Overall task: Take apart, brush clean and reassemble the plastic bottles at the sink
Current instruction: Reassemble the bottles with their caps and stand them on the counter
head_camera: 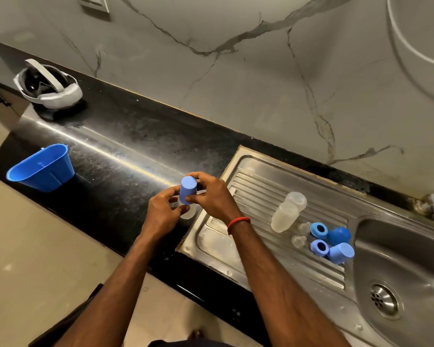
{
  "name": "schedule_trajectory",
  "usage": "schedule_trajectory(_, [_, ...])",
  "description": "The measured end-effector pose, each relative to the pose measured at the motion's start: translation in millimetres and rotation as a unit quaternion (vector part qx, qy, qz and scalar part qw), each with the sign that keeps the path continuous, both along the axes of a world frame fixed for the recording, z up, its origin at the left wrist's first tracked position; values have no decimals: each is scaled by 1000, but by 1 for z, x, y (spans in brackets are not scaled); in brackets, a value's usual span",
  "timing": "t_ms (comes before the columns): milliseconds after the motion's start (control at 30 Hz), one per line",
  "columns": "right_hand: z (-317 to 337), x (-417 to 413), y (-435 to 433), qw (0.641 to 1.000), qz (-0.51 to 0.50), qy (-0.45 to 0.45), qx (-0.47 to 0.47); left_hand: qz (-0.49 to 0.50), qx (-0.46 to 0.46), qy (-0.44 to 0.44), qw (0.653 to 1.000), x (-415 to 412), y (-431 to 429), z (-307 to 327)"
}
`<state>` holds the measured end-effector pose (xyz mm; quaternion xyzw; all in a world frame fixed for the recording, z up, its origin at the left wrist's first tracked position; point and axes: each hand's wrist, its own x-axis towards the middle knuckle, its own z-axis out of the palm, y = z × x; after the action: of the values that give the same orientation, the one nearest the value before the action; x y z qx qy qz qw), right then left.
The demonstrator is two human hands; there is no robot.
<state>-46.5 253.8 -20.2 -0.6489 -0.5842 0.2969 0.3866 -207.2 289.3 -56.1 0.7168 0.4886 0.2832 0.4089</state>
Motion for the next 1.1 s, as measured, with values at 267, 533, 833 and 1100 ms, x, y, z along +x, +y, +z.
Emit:
schedule_trajectory(267, [-5, -4, 2, 1000, 6, -22, -8, 30, 7, -10, 999, -3, 1, -3])
schedule_trajectory(533, [4, 15, -10, 996, 2, -71, -51, 51, 121, -56, 990, -1, -4, 3])
schedule_trajectory(833, [54, 77, -61, 993, -95, -72, 10, 4, 431, -108, 896, 50, -6, 59])
schedule_trajectory(1100, [60, 144, -132, 974, -215, -76, 14, -142, 441, -161, 872, 129, -43, 62])
